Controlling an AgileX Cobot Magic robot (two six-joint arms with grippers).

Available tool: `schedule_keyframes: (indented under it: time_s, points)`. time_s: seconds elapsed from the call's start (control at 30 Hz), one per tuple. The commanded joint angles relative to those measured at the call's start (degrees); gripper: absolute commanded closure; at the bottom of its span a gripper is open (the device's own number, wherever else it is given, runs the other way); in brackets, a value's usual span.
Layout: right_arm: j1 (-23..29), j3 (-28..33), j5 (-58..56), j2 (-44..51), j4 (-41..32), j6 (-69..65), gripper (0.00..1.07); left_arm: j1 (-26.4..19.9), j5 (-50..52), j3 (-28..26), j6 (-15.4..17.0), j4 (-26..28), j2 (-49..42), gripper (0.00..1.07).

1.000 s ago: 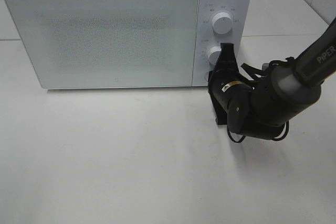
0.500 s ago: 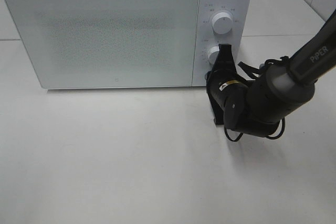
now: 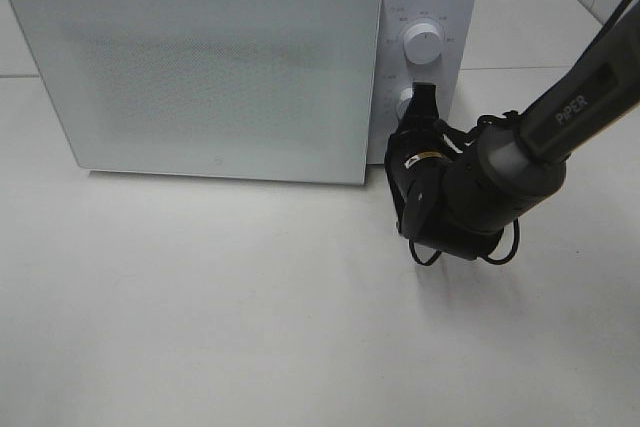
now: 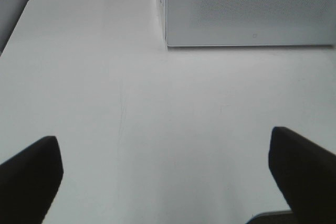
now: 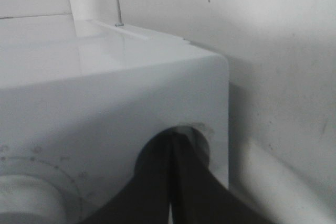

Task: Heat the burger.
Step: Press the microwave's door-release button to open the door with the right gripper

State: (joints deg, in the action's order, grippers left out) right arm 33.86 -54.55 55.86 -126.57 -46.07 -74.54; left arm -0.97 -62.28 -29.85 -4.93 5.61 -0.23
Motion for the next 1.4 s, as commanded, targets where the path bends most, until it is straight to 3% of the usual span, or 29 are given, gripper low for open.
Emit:
schedule_keyframes:
  time_s: [0.03, 0.43, 1.4]
  points:
    - [-1.8, -5.4, 11.3, -0.7, 4.4, -0.2, 1.07, -0.2, 0.7, 0.1, 0.2, 0.1, -0.5, 0.07]
    - [-2.3, -6.3, 6.6, 0.1, 5.3, 1.4, 1.07, -0.2, 0.7, 0.1, 0.2, 0.1, -0.5, 0.07]
    - [-2.3, 9.2, -14.3, 13.8, 7.4, 9.6, 1.07, -0.2, 0.7, 0.1, 0.2, 0.1, -0.5, 0.07]
